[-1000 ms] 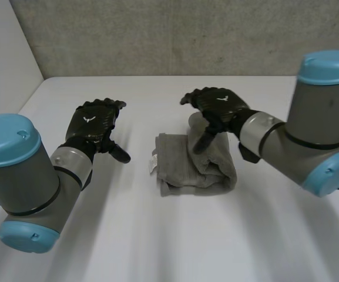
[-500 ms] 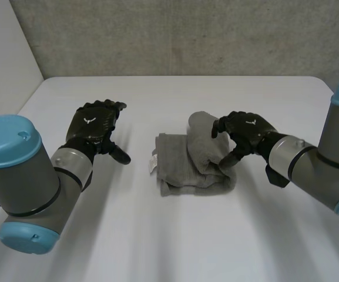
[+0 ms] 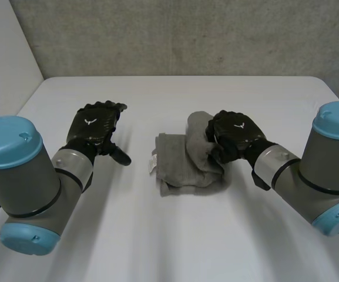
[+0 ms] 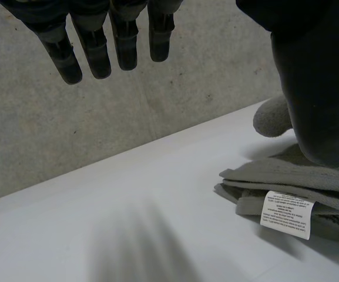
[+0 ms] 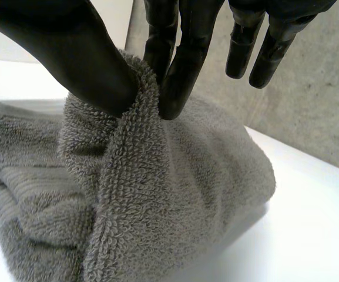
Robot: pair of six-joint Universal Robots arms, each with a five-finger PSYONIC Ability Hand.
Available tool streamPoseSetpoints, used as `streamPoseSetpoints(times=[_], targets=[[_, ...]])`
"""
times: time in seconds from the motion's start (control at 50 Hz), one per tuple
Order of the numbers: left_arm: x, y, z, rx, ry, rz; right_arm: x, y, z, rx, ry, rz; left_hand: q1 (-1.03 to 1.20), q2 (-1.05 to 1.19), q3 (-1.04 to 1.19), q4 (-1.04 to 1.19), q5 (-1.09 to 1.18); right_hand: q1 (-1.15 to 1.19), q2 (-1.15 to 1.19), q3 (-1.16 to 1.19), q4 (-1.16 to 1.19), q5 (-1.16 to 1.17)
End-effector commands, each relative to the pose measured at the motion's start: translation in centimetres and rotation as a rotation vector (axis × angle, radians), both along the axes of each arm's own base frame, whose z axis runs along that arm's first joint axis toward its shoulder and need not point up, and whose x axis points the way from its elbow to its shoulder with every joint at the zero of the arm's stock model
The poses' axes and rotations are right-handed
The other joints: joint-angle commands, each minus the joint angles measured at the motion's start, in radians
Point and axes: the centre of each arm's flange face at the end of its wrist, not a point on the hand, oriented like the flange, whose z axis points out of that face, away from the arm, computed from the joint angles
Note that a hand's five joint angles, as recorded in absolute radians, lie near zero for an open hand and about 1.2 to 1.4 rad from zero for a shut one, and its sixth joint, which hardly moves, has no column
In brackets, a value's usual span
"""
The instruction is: Fold the towel.
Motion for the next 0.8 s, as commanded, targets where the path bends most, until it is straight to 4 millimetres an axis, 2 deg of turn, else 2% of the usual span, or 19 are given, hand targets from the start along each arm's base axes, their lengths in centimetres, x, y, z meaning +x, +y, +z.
streamPoseSetpoints(times=[0.02, 0.12, 0.16, 0.24, 0.38, 0.44, 0.6, 0.8], targets=[[0.1, 0.0, 0.0, 0.001, -0.001, 0.003, 1.6, 1.0, 0.6, -0.045, -0.012, 0.041, -0.106, -0.064, -0.05, -0.056, -0.057, 0.135, 0.074, -0.035, -0.058, 0.077], [0.1, 0.0, 0.0, 0.0, 0.0, 0.003, 3.5, 2.4, 0.9, -0.066, -0.014, 0.104, -0.106, -0.064, -0.05, -0.056, -0.057, 0.135, 0.074, -0.035, -0.058, 0.077], [0.1, 0.0, 0.0, 0.0, 0.0, 0.003, 5.3, 3.8, 0.8, -0.072, -0.019, 0.16, -0.106, -0.064, -0.05, -0.056, -0.057, 0.135, 0.074, -0.035, -0.058, 0.077], [0.2, 0.0, 0.0, 0.0, 0.0, 0.006, 6.9, 5.0, 0.9, -0.087, -0.025, 0.214, -0.106, -0.064, -0.05, -0.056, -0.057, 0.135, 0.074, -0.035, -0.058, 0.077], [0.3, -0.1, 0.1, -0.003, 0.001, 0.014, 9.3, 6.5, -0.6, -0.12, 0.021, 0.292, -0.106, -0.064, -0.05, -0.056, -0.057, 0.135, 0.074, -0.035, -0.058, 0.077], [0.4, -0.2, 0.4, -0.01, 0.004, 0.019, 10.1, 6.8, -1.7, -0.122, 0.045, 0.308, -0.106, -0.064, -0.05, -0.056, -0.057, 0.135, 0.074, -0.035, -0.058, 0.077], [0.8, -0.4, 0.7, -0.015, 0.007, 0.029, 10.5, 6.5, -4.4, -0.108, 0.106, 0.293, -0.106, -0.064, -0.05, -0.056, -0.057, 0.135, 0.074, -0.035, -0.058, 0.077], [1.9, -1.5, 1.7, -0.044, 0.021, 0.072, 11.3, 5.7, -5.1, -0.117, 0.103, 0.293, -0.106, -0.064, -0.05, -0.056, -0.057, 0.135, 0.074, -0.035, -0.058, 0.077]])
